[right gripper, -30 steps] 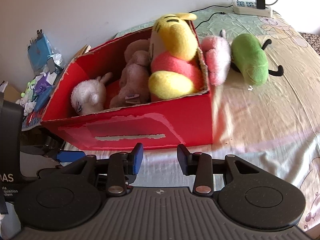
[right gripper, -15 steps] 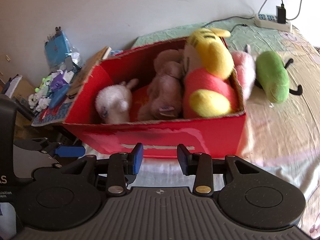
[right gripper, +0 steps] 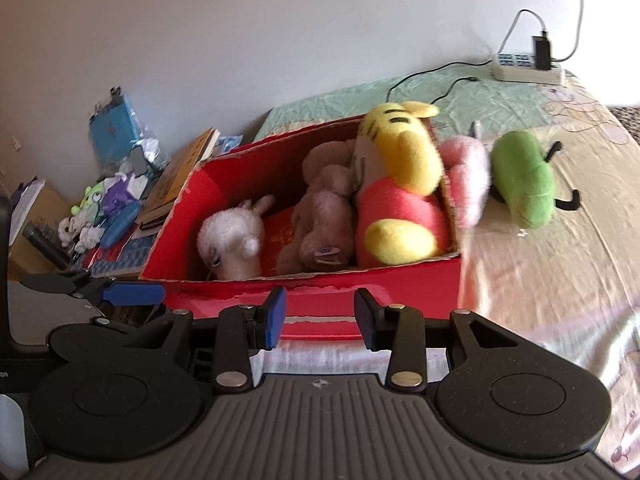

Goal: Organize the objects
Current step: 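Withdraw the right gripper from the box back over the bed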

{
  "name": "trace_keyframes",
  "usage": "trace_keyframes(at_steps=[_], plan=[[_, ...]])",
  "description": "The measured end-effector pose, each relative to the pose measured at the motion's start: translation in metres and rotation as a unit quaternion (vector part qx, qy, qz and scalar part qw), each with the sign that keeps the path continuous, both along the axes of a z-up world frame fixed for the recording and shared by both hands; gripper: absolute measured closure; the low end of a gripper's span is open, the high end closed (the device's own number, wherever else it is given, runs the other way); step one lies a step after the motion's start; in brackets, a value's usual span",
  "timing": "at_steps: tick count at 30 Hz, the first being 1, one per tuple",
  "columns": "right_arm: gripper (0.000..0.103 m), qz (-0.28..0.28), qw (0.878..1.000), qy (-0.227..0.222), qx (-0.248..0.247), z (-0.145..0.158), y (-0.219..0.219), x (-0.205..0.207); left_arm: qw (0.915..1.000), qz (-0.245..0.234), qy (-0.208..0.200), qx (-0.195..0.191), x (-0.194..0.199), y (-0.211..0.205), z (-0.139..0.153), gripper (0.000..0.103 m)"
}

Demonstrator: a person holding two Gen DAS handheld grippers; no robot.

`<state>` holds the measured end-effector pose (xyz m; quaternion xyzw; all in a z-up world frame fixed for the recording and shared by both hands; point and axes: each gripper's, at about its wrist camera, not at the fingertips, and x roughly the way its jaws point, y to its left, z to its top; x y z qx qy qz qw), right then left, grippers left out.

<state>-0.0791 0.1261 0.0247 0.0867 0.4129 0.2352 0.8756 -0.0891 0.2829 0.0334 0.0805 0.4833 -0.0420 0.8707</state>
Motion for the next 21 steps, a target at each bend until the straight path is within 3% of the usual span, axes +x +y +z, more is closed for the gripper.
trace_keyframes(at_steps=[10,21], plan=[[0.063,-0.046,0.999,0.003,-0.002,-0.007,-0.023,-0.004,0.9997,-0.021,0.012,0.004,0.004,-0.024,-0.008,0.004],[0.063,-0.01,1.0,0.019,0.005,-0.016,-0.045,0.016,0.9993,0.017,0.028,0.016,0.011,-0.051,-0.015,0.004]])
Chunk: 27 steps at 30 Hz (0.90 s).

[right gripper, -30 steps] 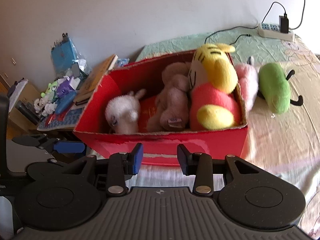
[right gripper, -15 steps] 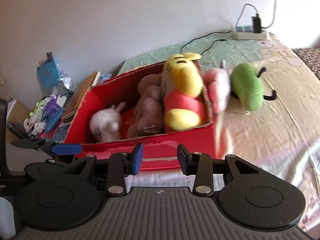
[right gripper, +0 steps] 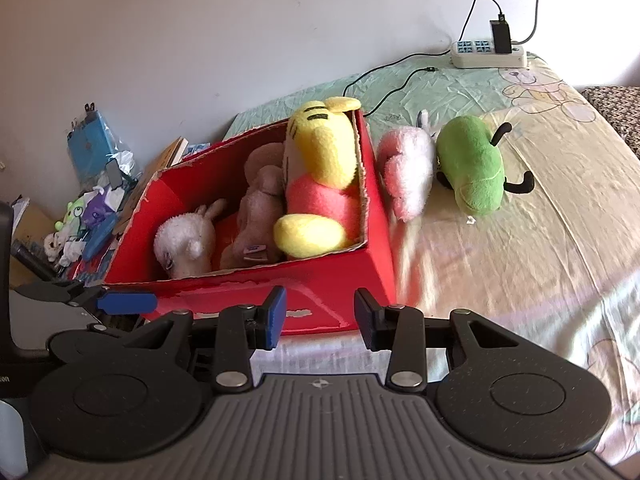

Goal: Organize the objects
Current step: 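Withdraw the right gripper from the box back over the bed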

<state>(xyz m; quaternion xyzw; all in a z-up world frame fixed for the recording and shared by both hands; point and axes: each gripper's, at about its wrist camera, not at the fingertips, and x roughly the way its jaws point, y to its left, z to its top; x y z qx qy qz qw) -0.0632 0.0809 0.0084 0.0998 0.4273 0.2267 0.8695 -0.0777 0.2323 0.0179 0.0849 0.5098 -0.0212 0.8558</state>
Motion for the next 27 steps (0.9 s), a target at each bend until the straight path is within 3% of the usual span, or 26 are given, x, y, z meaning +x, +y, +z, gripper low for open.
trace_keyframes(at_steps=[14,27], plan=[[0.063,0.086,0.996,0.028,0.001,-0.011,-0.033,0.034,0.9969,0.069,0.038,0.012,0.012,-0.045,-0.015,0.003],[0.063,0.154,0.987,0.053,0.004,-0.023,-0.042,0.057,0.9894,0.132,0.059,0.019,0.014,-0.06,-0.024,0.003]])
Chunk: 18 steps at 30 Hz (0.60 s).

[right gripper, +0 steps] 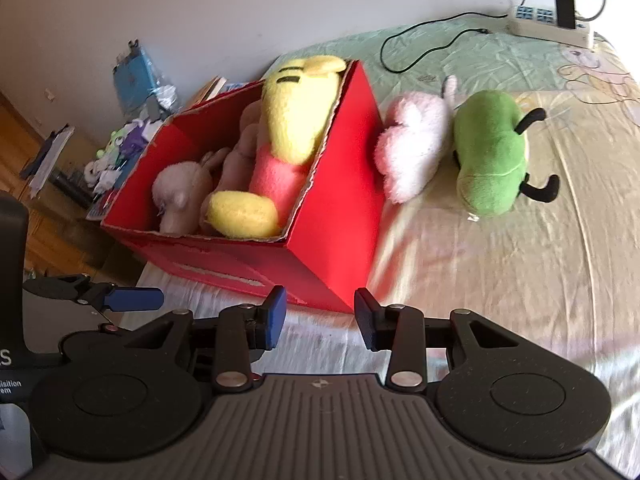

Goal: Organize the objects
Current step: 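Withdraw the right gripper from the box back over the bed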

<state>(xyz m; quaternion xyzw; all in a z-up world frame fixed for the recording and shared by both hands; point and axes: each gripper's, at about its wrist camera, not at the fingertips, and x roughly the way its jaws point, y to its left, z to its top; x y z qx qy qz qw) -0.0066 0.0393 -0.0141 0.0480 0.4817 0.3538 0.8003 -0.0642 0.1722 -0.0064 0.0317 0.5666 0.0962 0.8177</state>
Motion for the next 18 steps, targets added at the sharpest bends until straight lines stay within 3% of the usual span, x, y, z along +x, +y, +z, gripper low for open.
trace_keyframes(at_steps=[8,18], plan=[[0.063,0.038,0.999,0.005,0.006,-0.001,0.003,0.002,0.9992,0.04,0.008,0.001,-0.009,0.006,-0.002,0.003],[0.062,0.05,0.999,0.006,0.006,-0.002,-0.006,0.008,0.9989,0.046,0.012,0.002,-0.009,-0.009,-0.002,0.003]])
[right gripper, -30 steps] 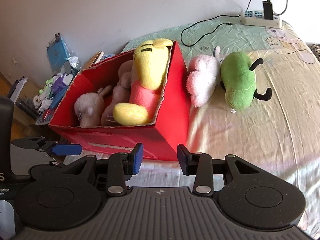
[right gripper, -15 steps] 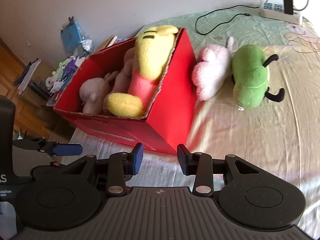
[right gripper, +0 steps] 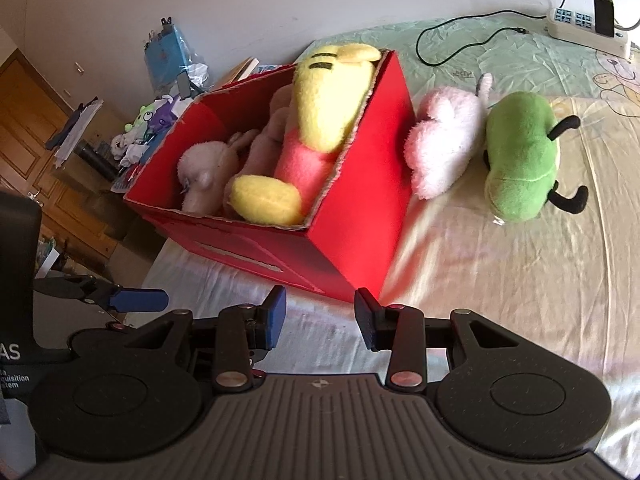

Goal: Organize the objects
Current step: 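Move the right gripper to the green plush and close on it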

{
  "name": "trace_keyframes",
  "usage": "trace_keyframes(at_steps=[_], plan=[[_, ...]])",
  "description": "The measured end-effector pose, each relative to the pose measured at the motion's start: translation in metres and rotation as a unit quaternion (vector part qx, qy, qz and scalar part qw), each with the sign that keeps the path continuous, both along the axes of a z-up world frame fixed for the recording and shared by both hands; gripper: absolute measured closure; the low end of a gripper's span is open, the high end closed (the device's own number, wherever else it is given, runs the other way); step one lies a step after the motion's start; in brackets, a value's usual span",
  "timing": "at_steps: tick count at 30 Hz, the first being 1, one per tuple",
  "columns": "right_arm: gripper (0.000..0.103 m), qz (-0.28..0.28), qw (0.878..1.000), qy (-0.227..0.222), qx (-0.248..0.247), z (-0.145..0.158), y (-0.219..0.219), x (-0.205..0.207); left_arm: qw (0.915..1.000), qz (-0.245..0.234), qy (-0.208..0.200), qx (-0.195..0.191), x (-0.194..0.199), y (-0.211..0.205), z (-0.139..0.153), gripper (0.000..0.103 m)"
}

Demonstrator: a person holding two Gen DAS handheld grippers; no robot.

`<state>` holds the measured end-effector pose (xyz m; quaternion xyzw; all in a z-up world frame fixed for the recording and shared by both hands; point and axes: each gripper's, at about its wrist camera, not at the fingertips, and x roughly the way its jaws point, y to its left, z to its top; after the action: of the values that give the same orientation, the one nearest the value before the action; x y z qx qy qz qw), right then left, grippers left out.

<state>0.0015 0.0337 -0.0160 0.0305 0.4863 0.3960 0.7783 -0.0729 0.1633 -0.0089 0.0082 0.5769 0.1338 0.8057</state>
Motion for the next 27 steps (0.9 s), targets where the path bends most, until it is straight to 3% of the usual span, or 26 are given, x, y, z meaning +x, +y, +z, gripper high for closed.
trace_keyframes(at_steps=[27], plan=[[0.062,-0.118,0.993,0.027,-0.008,-0.022,-0.118,0.039,0.9924,-0.118,0.027,-0.023,0.046,-0.122,-0.024,0.003]])
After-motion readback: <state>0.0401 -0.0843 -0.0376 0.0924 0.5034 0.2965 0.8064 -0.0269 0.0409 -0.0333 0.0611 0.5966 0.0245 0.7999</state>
